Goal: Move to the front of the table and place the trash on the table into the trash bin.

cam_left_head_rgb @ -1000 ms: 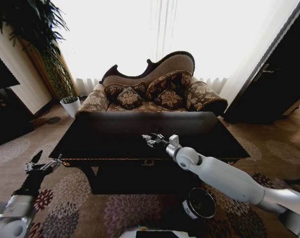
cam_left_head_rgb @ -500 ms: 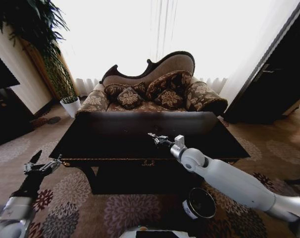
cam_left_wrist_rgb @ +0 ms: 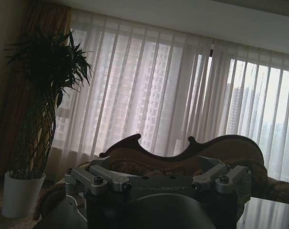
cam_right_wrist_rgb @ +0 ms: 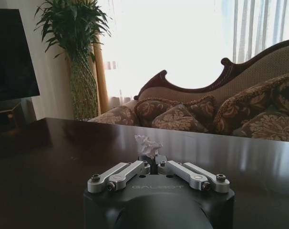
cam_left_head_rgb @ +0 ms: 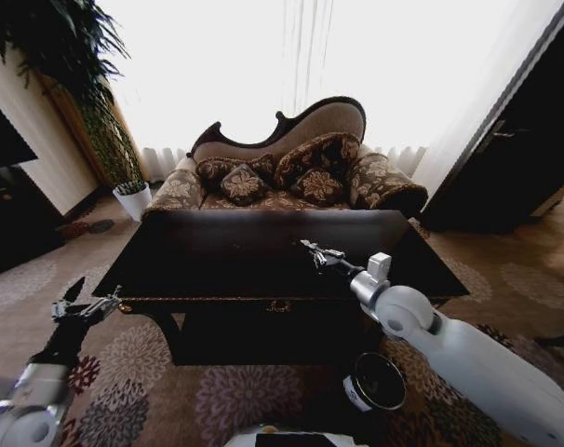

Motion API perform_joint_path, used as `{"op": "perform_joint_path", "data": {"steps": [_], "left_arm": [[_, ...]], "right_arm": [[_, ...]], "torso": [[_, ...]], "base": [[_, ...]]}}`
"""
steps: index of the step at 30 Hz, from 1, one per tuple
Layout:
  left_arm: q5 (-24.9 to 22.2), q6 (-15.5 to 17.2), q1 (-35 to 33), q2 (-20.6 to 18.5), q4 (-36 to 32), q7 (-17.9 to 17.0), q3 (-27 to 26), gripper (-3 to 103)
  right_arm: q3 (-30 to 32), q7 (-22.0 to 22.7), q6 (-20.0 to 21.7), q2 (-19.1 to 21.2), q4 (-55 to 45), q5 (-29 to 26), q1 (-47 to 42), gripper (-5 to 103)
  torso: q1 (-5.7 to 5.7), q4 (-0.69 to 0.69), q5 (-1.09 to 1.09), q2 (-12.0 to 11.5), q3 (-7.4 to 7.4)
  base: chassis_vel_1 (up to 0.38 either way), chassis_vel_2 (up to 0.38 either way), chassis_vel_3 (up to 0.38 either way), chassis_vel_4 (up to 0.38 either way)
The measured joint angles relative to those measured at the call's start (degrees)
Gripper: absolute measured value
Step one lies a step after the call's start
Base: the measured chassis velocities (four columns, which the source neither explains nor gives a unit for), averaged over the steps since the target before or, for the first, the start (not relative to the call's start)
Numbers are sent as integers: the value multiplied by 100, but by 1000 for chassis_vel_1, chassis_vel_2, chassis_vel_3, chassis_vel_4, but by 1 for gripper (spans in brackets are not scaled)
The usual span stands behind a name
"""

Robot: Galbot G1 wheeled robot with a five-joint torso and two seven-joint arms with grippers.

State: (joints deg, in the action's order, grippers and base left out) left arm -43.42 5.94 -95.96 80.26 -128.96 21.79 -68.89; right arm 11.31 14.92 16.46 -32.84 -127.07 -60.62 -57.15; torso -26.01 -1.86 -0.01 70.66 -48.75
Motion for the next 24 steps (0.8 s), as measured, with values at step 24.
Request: {"op": "perform_joint_path", "data": {"steps": [24], "left_arm": [[-262, -41, 487, -345, 328, 0, 428, 100]], "right_arm": [[3884, -839, -977, -3559, -1656, 1649, -5063, 1]], "torso": [[1, -1, -1, 0, 0]], "base": [[0, 0, 0, 0]]}}
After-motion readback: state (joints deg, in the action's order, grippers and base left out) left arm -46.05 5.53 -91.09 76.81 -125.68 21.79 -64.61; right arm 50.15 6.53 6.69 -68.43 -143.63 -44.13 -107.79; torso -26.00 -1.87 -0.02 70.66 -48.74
